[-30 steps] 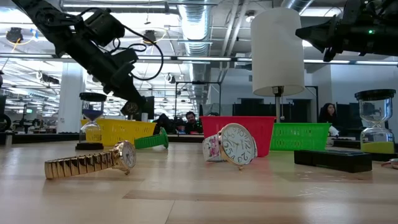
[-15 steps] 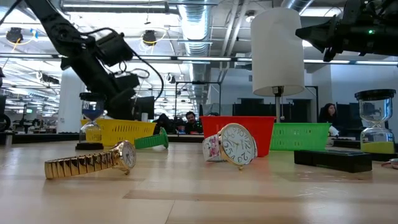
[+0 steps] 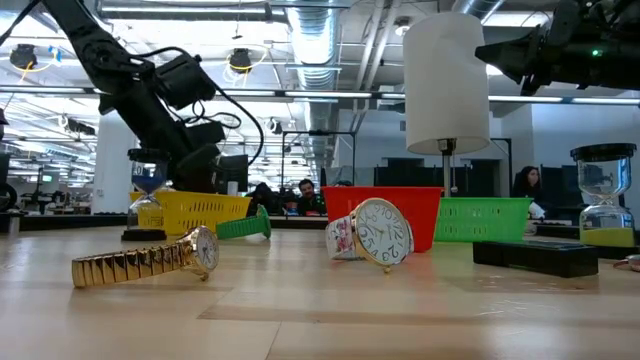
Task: Pick & Place Office items
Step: Put the black wristwatch into the yellow bin, then put the red digital clock into the red bin
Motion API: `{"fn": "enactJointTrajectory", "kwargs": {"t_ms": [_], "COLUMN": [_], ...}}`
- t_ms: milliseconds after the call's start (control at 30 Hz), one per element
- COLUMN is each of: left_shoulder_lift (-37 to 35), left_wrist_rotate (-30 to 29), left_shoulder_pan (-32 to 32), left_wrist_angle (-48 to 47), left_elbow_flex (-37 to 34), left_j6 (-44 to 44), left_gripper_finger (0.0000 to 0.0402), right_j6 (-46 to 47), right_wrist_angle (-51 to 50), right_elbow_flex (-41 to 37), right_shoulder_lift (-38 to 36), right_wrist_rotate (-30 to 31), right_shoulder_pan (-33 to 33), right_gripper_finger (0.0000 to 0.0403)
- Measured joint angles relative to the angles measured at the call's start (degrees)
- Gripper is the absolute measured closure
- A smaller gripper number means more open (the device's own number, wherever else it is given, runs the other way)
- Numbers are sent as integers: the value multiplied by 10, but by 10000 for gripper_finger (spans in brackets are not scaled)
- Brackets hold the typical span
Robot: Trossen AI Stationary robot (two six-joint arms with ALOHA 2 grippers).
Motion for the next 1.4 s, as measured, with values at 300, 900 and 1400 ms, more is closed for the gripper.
{"fn": "enactJointTrajectory", "kwargs": {"t_ms": [300, 900, 1400], "left_shoulder_lift": [-17, -160, -231], "left_wrist_rotate": [2, 24, 24], "left_shoulder_pan": [0, -50, -148], "left_wrist_angle": [-1, 8, 49], "left_elbow_flex": [0, 0, 0], "left_j6": [0, -17, -19], "left_gripper_finger": [327, 327, 327], "right_j6": [0, 2, 2], "right_wrist_angle": [0, 0, 13], "right_elbow_flex": [0, 0, 0], "right_shoulder_lift": [0, 0, 33], "right_wrist_rotate": [0, -4, -24], "right_shoulder_pan": [0, 3, 6], "right_gripper_finger": [401, 401, 261]}}
